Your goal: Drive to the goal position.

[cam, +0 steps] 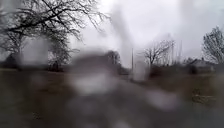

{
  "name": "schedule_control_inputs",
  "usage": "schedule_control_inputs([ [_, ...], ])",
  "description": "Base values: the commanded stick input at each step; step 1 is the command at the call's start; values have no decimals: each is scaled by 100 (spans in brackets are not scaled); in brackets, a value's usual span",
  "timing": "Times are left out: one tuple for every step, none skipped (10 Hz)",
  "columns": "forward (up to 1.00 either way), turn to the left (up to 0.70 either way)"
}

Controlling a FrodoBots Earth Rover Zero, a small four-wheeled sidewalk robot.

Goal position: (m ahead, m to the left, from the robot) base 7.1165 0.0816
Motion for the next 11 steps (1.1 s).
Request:
schedule_control_inputs([
  [70, 0],
  [70, 0],
  [70, 0],
  [70, 0],
  [70, 0],
  [70, 0],
  [70, 0],
  [70, 0],
  [70, 0],
  [70, 0],
  [70, 0],
])
